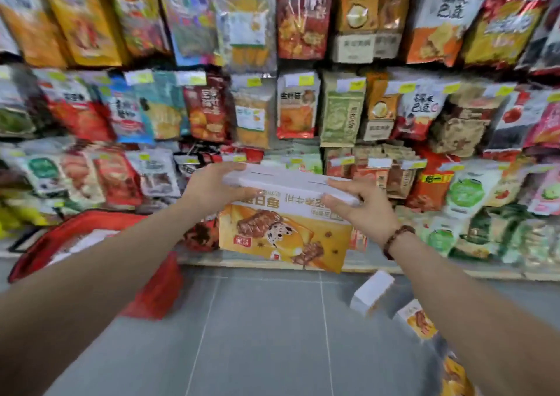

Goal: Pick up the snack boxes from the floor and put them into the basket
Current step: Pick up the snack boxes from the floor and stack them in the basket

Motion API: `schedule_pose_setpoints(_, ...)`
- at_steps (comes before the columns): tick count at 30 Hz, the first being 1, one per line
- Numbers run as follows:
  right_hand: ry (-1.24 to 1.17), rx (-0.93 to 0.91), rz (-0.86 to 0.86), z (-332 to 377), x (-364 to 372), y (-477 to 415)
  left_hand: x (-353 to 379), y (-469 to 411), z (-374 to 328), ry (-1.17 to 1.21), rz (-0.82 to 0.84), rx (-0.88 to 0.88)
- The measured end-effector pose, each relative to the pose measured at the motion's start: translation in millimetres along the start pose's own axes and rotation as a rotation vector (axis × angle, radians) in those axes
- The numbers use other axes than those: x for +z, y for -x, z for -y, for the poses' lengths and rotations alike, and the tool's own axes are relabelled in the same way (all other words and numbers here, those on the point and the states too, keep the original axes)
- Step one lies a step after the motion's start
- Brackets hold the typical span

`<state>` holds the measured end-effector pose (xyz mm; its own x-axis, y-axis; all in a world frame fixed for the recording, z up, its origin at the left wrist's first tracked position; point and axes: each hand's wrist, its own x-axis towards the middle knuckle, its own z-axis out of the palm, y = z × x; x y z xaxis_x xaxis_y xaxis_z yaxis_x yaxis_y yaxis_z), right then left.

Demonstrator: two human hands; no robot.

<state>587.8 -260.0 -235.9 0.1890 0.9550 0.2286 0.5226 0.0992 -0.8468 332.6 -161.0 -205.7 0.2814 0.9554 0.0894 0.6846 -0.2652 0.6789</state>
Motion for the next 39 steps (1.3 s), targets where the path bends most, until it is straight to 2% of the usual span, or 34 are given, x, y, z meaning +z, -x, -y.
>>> schedule_pose_setpoints(4, -0.025, -0.063, 0.123, 36, 96, -47, -70, 9, 79, 0.022, -0.118, -0.147)
schedule_pose_setpoints(13, -0.06, -0.281, 0.414, 89, 274, -162, -176, -11, 215, -0.067, -0.357, -0.39)
schedule_pose_setpoints(17, -0.13, -0.267, 0.504, 92, 345, -218, -203, -46, 269, -0.068, -0.421, -0.477)
schedule_pose_setpoints(23, -0.143, -0.189, 0.627, 103, 435, -279, -214, -76, 340, 0.006, -0.527, -0.662)
schedule_pose_setpoints(29, -0.031, -0.169, 0.803, 109, 536, -331, -208, -89, 437, 0.134, -0.581, -0.86)
schedule_pose_setpoints(35, 0.046, -0.079, 0.875, 79, 636, -365, -189, -116, 532, 0.23, -0.495, -0.992)
schedule_pose_setpoints(39, 0.09, -0.032, 0.891, 52, 685, -388, -171, -132, 566, 0.38, -0.516, -1.094)
